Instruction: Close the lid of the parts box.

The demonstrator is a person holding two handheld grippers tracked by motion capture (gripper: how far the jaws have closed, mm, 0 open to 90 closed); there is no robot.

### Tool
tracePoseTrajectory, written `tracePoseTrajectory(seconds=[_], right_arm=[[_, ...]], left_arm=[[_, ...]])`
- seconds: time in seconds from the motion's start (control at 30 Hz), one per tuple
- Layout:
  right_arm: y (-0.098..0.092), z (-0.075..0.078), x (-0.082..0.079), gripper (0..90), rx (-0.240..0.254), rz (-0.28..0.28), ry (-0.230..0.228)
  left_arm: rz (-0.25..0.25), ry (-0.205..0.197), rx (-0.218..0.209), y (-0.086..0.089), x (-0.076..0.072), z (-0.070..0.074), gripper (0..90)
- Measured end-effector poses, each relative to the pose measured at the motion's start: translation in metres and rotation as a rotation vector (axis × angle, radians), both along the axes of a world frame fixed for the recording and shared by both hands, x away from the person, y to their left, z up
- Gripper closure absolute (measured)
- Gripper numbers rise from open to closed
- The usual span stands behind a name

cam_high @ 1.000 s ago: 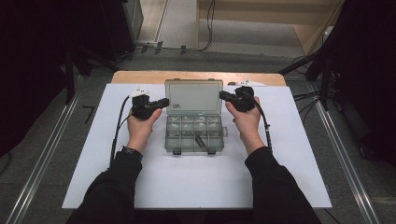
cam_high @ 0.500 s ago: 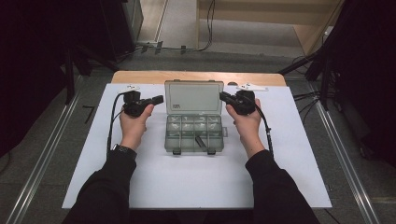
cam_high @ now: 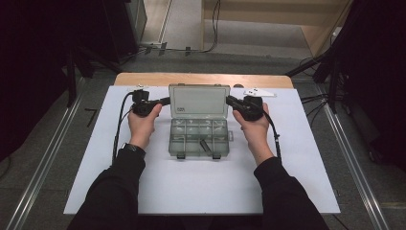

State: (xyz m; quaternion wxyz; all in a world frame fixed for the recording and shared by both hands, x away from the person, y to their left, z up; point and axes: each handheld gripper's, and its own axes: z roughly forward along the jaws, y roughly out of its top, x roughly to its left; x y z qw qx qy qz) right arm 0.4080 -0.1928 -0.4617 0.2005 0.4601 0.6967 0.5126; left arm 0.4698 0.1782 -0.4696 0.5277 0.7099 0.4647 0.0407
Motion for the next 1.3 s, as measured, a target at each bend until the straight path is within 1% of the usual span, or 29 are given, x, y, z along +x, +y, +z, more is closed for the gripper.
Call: tracePoseTrajectory(seconds=[0.03, 0.1, 0.3, 0.37, 0.43, 0.53, 0.63, 0.67, 0.73, 0.83, 0.9, 1.03, 1.1, 1.17, 1.3], right_arm=[[0.0, 0.0, -0.001, 81.1, -0.001, 0.005, -0.005], [-0.001, -0.001, -0.002, 81.0, -0.002, 0.009, -0.015], [-0.001, -0.001, -0.005, 80.6, -0.01, 0.015, -0.033], [-0.002, -0.002, -0.006, 79.9, 0.007, 0.022, -0.034], [-0.004, -0.004, -0.006, 79.0, 0.036, 0.027, -0.021], [-0.006, -0.004, -0.007, 76.9, 0.047, 0.034, -0.016], [-0.007, -0.003, -0.008, 67.3, 0.054, 0.035, -0.015], [-0.008, -0.003, -0.009, 62.8, 0.063, 0.043, -0.015], [-0.01, -0.002, -0.01, 56.2, 0.093, 0.057, -0.003], [-0.013, -0.004, -0.012, 47.1, 0.097, 0.065, 0.007], [-0.014, -0.006, -0.013, 42.0, 0.08, 0.074, 0.017], [-0.018, -0.008, -0.018, 41.9, 0.062, 0.094, 0.006], [-0.02, -0.01, -0.019, 42.9, 0.062, 0.089, 0.008], [-0.023, -0.011, -0.02, 45.2, 0.061, 0.085, 0.011], [-0.028, -0.011, -0.02, 53.2, 0.065, 0.074, 0.015]], left_arm=[[-0.002, 0.003, 0.001, -0.001, 0.001, 0.001, 90.0], [-0.009, 0.008, -0.022, -0.002, 0.002, 0.001, 90.0], [-0.025, 0.015, -0.041, -0.005, 0.003, 0.003, 90.0], [-0.03, 0.027, -0.052, -0.006, 0.003, 0.003, 90.0], [-0.042, 0.023, -0.054, -0.007, 0.002, 0.002, 90.0], [-0.043, 0.015, -0.051, -0.008, 0.001, 0.004, 90.0], [-0.045, 0.011, -0.052, -0.008, 0.0, 0.005, 90.0], [-0.045, 0.004, -0.047, -0.007, 0.0, 0.005, 90.0], [-0.046, 0.003, -0.046, -0.007, 0.0, 0.006, 90.0], [-0.041, 0.005, -0.046, -0.007, 0.0, 0.007, 90.0], [-0.04, 0.0, -0.044, -0.006, 0.0, 0.007, 90.0], [-0.04, 0.002, -0.054, -0.006, 0.0, 0.007, 90.0], [-0.037, 0.001, -0.057, -0.007, -0.001, 0.007, 90.0], [-0.04, -0.001, -0.059, -0.007, -0.001, 0.007, 90.0], [-0.05, -0.004, -0.054, -0.008, -0.003, 0.008, 90.0]])
